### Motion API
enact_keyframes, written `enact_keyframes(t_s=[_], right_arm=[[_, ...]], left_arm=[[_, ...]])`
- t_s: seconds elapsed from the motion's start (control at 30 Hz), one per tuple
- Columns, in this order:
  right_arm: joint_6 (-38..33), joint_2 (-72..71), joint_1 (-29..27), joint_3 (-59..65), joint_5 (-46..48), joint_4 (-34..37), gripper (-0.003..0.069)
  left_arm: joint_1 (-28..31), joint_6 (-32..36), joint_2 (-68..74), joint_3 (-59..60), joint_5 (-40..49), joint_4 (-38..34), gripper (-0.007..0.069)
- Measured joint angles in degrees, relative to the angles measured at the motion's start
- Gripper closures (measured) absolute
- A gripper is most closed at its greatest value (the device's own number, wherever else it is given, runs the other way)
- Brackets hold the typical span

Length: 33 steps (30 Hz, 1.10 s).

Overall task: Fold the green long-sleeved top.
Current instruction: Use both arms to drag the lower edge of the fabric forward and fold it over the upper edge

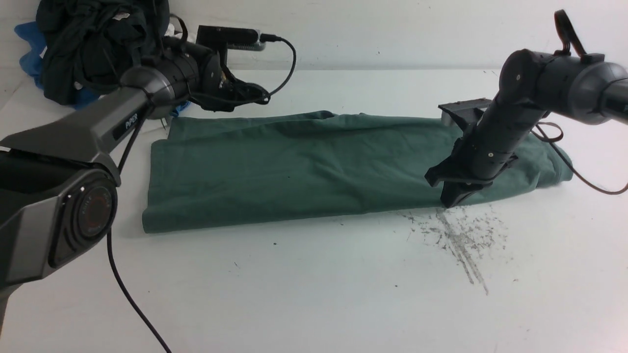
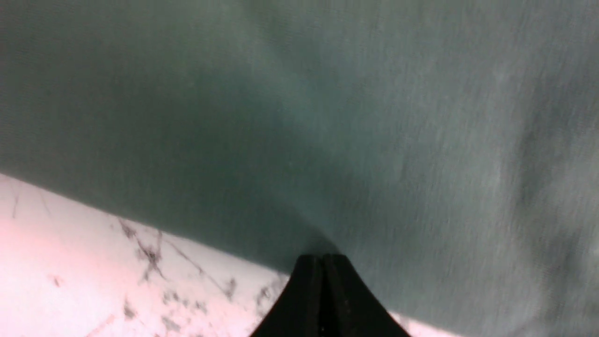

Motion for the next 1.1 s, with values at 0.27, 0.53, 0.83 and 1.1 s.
enact_keyframes(t_s=[0.27,0.53,0.83,1.1], right_arm=[[-11.9,0.8,1.5,-8.3,-7.9,17.9,0.0673],[-18.5,15.5,5.6,-24.3,-21.1,24.3,0.0673],[-16.0,24.0,3.4,-28.0,-35.7,25.5,0.0673],[-20.5,16.5,0.2,-28.1,-26.3,30.8,0.0673]], left_arm=[[-2.5,16.6,-3.3,-0.4,12.8,-6.1,0.0631],[-2.4,18.3,-2.4,-0.4,15.1,-11.1,0.0631],[-2.2,18.4,-2.4,-0.4,17.6,-9.7,0.0631],[0.2,17.2,-2.4,-0.4,16.1,-3.3,0.0631]])
